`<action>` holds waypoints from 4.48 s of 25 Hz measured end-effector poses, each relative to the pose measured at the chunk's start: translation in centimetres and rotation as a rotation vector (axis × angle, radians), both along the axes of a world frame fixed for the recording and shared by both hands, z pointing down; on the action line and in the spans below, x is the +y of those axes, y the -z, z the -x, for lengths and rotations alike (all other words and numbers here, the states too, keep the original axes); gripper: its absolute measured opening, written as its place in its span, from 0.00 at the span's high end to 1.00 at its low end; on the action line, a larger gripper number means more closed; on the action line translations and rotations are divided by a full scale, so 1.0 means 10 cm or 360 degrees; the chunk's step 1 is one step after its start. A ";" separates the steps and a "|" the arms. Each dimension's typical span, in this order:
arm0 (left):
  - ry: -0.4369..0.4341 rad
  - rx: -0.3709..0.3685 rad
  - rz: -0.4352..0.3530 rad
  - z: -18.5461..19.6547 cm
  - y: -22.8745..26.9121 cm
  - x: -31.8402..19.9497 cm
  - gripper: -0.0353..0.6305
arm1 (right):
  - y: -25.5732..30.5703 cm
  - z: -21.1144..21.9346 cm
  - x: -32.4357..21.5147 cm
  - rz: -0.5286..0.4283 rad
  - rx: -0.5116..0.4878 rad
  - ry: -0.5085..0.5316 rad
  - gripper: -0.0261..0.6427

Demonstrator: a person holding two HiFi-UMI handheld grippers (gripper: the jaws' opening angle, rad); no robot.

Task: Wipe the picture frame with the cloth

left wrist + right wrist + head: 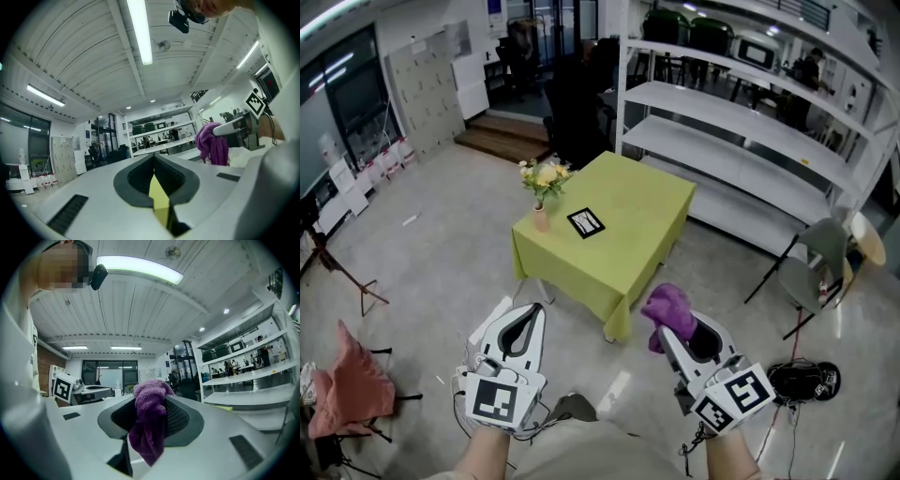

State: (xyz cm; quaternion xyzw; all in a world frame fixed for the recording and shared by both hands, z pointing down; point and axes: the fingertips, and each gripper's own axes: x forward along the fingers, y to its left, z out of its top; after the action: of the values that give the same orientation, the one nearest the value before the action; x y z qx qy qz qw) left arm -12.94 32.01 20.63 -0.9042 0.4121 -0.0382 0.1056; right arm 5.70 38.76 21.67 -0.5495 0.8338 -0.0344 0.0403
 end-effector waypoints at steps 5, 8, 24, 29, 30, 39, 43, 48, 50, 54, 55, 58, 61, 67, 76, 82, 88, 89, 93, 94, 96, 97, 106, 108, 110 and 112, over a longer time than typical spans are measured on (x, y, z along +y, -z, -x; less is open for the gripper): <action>0.0004 -0.0004 0.0007 -0.06 -0.10 -0.09 0.94 | -0.11 -0.09 -0.11 0.0018 0.0005 -0.0029 0.73; 0.0009 -0.0005 0.0016 -0.06 -0.18 -0.21 0.94 | -0.20 -0.11 -0.22 0.0039 0.0015 -0.0033 0.73; -0.0030 -0.0041 0.0072 -0.28 -0.44 -1.55 0.94 | -0.54 -0.24 -1.52 0.0174 0.0041 -0.0026 0.73; -0.0059 -0.0043 0.0110 -0.34 -0.47 -2.16 0.94 | -0.57 -0.26 -2.13 0.0218 0.0045 -0.0046 0.73; -0.0067 -0.0047 0.0114 -0.34 -0.48 -2.29 0.94 | -0.57 -0.25 -2.26 0.0228 0.0048 -0.0047 0.73; -0.0134 -0.0093 0.0218 -0.38 -0.71 -3.48 0.94 | -0.68 -0.13 -3.55 0.0315 0.0070 -0.0055 0.73; -0.0180 -0.0180 0.0250 -0.39 -0.89 -3.99 0.94 | -0.81 -0.03 -4.13 0.0369 0.0060 -0.0048 0.73; -0.0199 -0.0229 0.0310 -0.36 -1.14 -4.53 0.94 | -0.99 0.02 -4.68 0.0412 0.0092 -0.0054 0.73; -0.0210 -0.0242 0.0334 -0.42 -1.24 -4.70 0.94 | -1.09 -0.01 -4.88 0.0436 0.0116 -0.0054 0.73; -0.0247 -0.0270 0.0420 -0.59 -1.49 -4.90 0.94 | -1.29 -0.06 -5.23 0.0506 0.0158 -0.0017 0.73; -0.0253 -0.0279 0.0440 -0.63 -1.56 -4.95 0.94 | -1.34 -0.07 -5.33 0.0523 0.0163 -0.0003 0.73; -0.0270 -0.0264 0.0492 -0.78 -1.74 -5.07 0.94 | -1.49 -0.11 -5.59 0.0561 0.0160 0.0046 0.73; -0.0256 -0.0272 0.0567 -0.90 -1.97 -5.17 0.94 | -1.67 -0.15 -5.85 0.0593 0.0182 0.0094 0.73; -0.0174 -0.0282 0.0745 -1.05 -2.48 -5.39 0.94 | -2.14 -0.17 -6.31 0.0678 0.0311 0.0243 0.72; 0.0076 -0.0239 0.0893 -1.22 -3.10 -5.78 0.94 | -2.75 -0.20 -6.87 0.0757 0.0410 0.0509 0.72; 0.0174 -0.0262 0.1009 -1.30 -3.55 -5.89 0.94 | -3.12 0.00 -7.07 0.0827 0.0456 0.0752 0.72; 0.0206 -0.0292 0.1119 -1.35 -3.99 -5.89 0.94 | -3.46 0.33 -7.09 0.0866 0.0482 0.0935 0.72; 0.0209 -0.0300 0.1135 -1.35 -4.05 -5.88 0.94 | -3.52 0.37 -7.08 0.0873 0.0489 0.0958 0.72; 0.0211 -0.0323 0.1198 -1.35 -4.25 -5.84 0.94 | -3.76 0.50 -7.05 0.0921 0.0539 0.1022 0.72; 0.0206 -0.0327 0.1209 -1.36 -4.29 -5.83 0.94 | -3.83 0.52 -7.05 0.0936 0.0550 0.1033 0.72; 0.0198 -0.0339 0.1211 -1.36 -4.35 -5.84 0.94 | -3.95 0.56 -7.05 0.0964 0.0574 0.1049 0.72; 0.0201 -0.0347 0.1207 -1.36 -4.37 -5.85 0.94 | -4.01 0.58 -7.05 0.0978 0.0589 0.1054 0.72; 0.0186 -0.0373 0.1241 -1.38 -4.50 -5.84 0.94 | -4.31 0.62 -7.04 0.1010 0.0717 0.1029 0.72; 0.0187 -0.0370 0.1219 -1.38 -4.51 -5.85 0.94 | -4.34 0.55 -7.07 0.1034 0.0731 0.1002 0.72; 0.0178 -0.0364 0.1225 -1.38 -4.50 -5.85 0.94 | -4.36 0.45 -7.10 0.1059 0.0760 0.0959 0.72; 0.0166 -0.0377 0.1227 -1.38 -4.50 -5.84 0.93 | -4.38 0.34 -7.15 0.1071 0.0786 0.0908 0.73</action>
State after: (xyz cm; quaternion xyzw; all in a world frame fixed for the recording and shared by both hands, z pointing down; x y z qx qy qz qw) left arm 0.83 -26.39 65.61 -0.8447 0.3980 -0.2991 -0.1965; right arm 2.32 -32.75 65.43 -0.2739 0.8782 -0.1800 -0.3484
